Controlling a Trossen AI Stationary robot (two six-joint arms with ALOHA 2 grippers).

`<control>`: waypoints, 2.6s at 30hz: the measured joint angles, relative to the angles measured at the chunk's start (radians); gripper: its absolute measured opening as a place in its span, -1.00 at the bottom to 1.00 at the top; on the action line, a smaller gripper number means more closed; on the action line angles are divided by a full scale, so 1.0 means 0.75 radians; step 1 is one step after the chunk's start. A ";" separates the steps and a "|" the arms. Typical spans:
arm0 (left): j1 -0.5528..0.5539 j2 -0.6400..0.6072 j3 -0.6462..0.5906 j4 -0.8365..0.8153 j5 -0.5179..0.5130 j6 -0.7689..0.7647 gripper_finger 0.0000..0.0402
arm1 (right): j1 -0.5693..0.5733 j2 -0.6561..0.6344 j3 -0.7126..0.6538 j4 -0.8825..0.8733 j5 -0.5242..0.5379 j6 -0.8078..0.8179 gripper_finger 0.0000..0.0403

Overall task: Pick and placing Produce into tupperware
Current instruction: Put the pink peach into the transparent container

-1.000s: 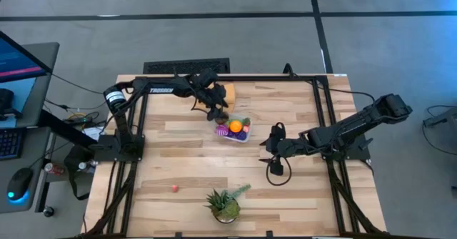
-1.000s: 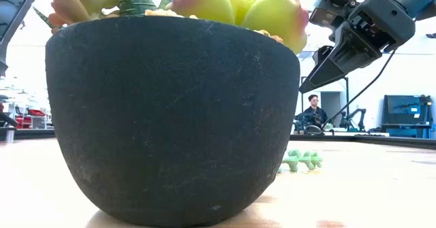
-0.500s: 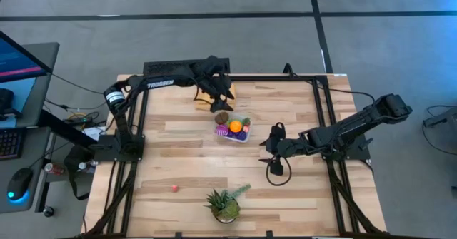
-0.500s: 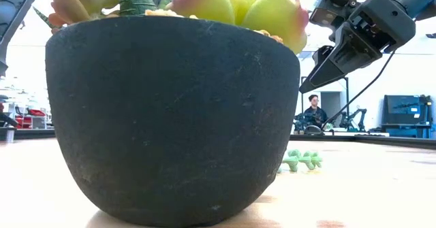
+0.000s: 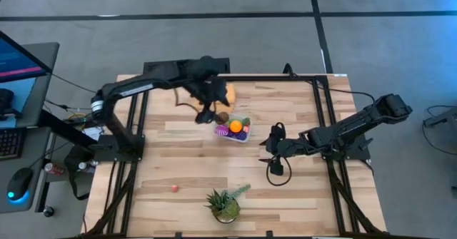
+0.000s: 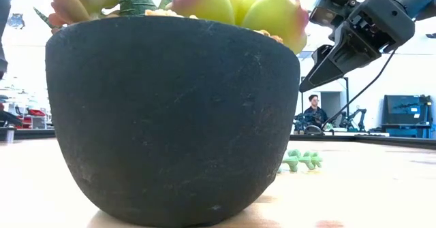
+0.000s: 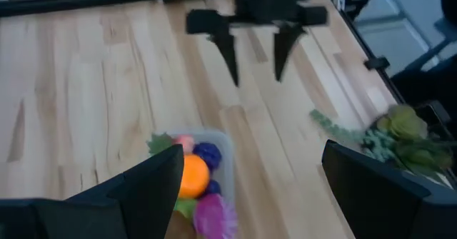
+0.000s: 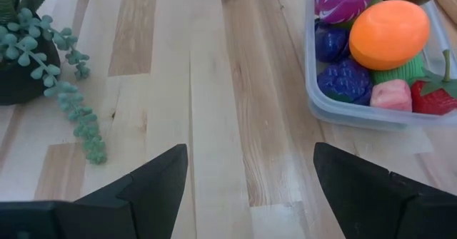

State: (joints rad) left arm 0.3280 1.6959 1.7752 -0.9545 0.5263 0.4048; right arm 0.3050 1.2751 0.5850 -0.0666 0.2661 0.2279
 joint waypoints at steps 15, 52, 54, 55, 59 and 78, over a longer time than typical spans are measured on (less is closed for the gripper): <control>-0.462 -0.227 0.002 -0.424 -0.444 -0.397 0.61 | 0.000 0.000 0.000 0.040 0.000 0.010 0.47; -1.659 -0.341 -0.729 -0.638 -1.786 -2.070 0.61 | 0.000 0.000 0.000 0.074 -0.004 -0.001 0.47; -1.673 -0.341 -0.785 -0.576 -1.774 -2.101 0.61 | 0.000 0.000 0.000 0.079 -0.004 -0.005 0.47; -1.679 -0.341 -0.809 -0.548 -1.778 -2.118 0.61 | 0.000 0.000 0.000 0.085 -0.004 -0.016 0.47; -1.688 -0.341 -0.879 -0.456 -1.799 -2.165 0.61 | 0.000 0.000 0.001 0.116 -0.004 -0.037 0.47; -1.486 -0.340 -0.889 -0.163 -1.473 -1.892 0.61 | 0.000 0.000 0.001 0.109 -0.004 -0.059 0.47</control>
State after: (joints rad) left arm -0.7868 1.4411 1.1088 -1.0765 -0.5784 -1.0141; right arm 0.3050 1.2751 0.5854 0.0154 0.2634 0.1833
